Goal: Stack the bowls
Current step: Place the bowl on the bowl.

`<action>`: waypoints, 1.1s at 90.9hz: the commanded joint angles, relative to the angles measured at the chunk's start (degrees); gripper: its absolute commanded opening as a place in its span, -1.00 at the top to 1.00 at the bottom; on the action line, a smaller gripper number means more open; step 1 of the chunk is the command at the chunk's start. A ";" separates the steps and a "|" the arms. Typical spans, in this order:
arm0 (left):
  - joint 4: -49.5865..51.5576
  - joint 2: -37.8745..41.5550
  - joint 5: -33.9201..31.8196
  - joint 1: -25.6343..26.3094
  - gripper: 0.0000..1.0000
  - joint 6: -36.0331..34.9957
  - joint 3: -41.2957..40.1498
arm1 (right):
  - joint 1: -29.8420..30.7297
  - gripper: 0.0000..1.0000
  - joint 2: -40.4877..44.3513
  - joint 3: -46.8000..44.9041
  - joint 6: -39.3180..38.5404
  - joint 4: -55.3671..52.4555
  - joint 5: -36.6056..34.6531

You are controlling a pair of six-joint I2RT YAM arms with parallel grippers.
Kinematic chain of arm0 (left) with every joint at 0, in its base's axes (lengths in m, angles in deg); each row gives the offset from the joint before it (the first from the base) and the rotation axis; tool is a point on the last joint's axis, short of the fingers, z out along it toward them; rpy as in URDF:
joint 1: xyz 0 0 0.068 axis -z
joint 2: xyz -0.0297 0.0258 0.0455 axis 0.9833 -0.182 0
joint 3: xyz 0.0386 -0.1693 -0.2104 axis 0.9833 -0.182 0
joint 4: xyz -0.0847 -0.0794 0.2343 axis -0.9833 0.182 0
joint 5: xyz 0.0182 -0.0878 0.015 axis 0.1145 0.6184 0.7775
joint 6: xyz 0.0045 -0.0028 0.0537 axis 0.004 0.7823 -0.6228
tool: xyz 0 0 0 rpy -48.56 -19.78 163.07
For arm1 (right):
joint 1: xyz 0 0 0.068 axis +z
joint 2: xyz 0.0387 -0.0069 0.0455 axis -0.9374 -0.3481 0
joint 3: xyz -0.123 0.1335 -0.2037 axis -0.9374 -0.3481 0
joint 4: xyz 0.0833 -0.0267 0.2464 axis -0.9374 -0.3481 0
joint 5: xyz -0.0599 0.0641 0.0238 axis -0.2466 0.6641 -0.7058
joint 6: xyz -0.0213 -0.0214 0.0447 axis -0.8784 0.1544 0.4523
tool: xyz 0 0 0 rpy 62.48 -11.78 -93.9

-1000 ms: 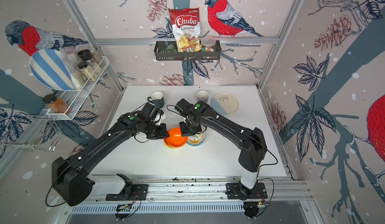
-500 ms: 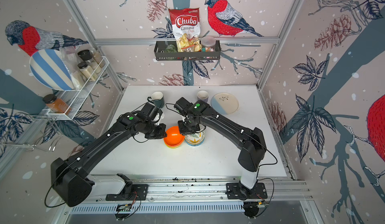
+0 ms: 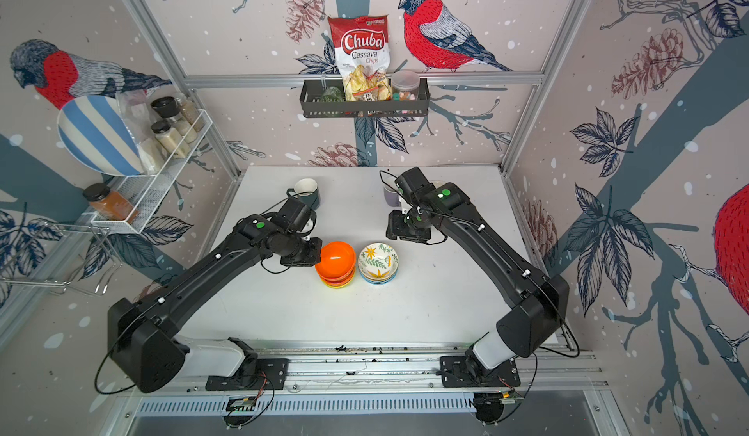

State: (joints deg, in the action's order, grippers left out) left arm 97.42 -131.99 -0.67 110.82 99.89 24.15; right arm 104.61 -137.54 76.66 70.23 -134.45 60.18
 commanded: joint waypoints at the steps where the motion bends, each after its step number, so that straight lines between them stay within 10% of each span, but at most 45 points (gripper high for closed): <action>1: -2.28 -0.64 -0.32 -0.24 1.00 0.19 -0.60 | -1.29 -0.13 1.99 -2.45 -1.56 0.65 0.61; 100: -6.61 -3.15 -3.53 -1.25 1.00 1.97 -5.49 | -2.59 -0.11 6.01 -10.92 -1.54 3.59 1.65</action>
State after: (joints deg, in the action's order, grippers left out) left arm 91.48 -135.22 -2.66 109.80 101.46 18.51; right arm 101.99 -131.86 65.88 69.05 -131.11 61.29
